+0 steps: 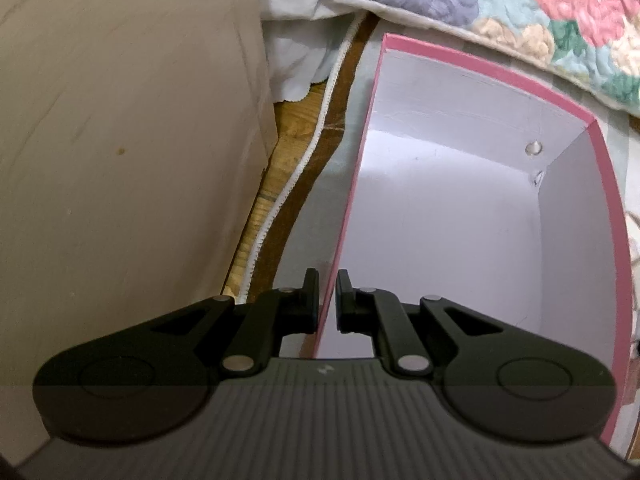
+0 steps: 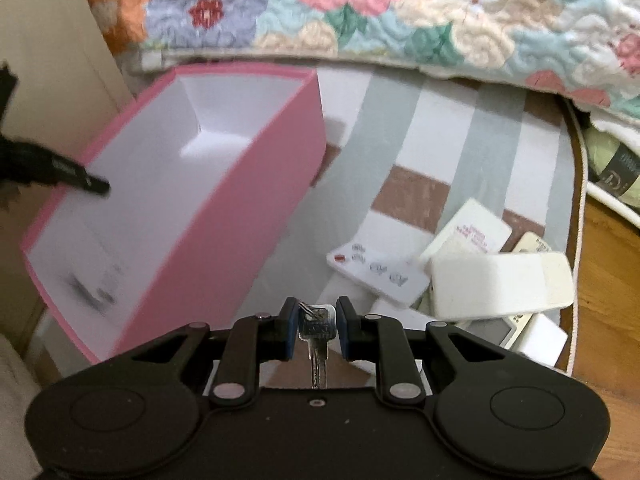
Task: Organize rigid objects
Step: 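Carry the keys over the pink box and open the right tool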
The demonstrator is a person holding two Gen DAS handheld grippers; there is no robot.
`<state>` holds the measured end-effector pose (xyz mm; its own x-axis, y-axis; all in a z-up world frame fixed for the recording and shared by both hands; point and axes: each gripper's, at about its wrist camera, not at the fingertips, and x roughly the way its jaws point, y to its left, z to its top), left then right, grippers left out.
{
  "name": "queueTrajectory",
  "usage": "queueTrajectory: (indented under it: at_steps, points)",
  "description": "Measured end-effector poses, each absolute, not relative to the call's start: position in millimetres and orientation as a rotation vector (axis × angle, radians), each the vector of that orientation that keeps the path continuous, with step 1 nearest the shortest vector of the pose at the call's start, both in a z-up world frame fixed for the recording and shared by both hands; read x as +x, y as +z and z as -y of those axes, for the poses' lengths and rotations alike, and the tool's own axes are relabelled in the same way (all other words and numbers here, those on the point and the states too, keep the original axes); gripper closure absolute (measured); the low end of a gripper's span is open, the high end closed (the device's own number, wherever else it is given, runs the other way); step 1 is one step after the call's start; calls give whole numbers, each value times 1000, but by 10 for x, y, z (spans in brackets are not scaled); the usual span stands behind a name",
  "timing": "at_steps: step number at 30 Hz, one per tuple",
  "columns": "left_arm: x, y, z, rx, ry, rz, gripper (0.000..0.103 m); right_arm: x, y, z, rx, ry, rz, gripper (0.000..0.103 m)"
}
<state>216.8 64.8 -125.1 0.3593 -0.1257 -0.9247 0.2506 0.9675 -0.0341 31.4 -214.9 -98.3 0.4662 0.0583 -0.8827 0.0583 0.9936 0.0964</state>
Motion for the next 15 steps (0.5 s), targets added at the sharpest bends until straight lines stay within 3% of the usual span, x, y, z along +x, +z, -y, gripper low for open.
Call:
queueTrajectory:
  at_steps: [10,13,15]
  points:
    - [2319,-1278,-699,68,-259,-1252,97,486,-558,2083,162,51,-1010,100]
    - [2308,-1280,-690,74,-258,-1250,97,498,-758,2131,191,109,-1065,92]
    - [2298,-1277,-678,81,-255,-1248,97,478,-980,2153,211,108,-1122,72]
